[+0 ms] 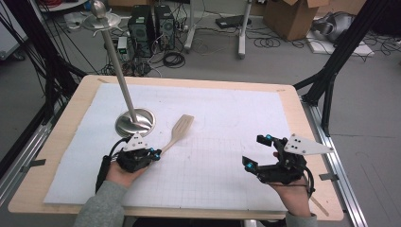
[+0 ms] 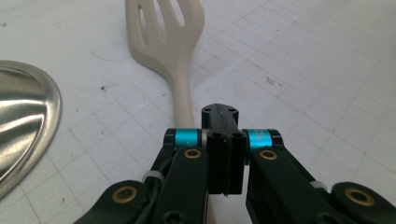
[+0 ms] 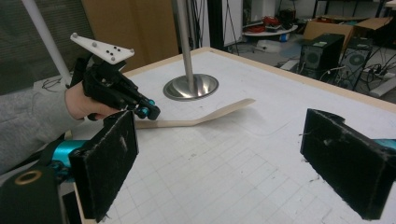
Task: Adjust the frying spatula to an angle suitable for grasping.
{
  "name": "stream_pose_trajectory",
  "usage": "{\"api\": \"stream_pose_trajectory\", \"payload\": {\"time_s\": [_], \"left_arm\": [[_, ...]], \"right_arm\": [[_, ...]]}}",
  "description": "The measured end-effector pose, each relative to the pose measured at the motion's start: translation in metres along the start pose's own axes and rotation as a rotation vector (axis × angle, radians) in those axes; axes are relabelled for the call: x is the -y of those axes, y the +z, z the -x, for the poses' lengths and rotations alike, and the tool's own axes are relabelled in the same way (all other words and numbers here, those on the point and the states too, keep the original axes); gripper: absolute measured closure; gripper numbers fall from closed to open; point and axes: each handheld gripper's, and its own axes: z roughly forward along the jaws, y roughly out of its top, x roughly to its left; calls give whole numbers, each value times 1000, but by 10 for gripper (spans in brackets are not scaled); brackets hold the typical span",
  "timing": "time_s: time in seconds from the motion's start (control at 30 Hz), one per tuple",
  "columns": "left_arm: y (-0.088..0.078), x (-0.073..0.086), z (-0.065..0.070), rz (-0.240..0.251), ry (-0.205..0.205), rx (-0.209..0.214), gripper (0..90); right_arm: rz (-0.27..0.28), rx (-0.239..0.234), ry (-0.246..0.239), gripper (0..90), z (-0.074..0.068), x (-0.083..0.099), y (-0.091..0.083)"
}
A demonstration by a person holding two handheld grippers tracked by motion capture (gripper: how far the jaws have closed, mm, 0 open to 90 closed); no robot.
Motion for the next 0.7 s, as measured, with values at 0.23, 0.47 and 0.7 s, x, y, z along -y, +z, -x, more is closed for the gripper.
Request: {"api": "stream_pose_trajectory", "payload": {"time_s": [0.23,0.47,0.7], "left_arm": [[10,-10,-9,12,-53,-11,900],[27,-13,-16,-17,-102,-28,900],[42,-15,-25,-53,-133,-38,900]], "right_arm": [[-2,-3,-1,100,-1,0,1],[4,-11,-1,100,0,0,1],[20,-16,-1,100,1,-1,-2]]}}
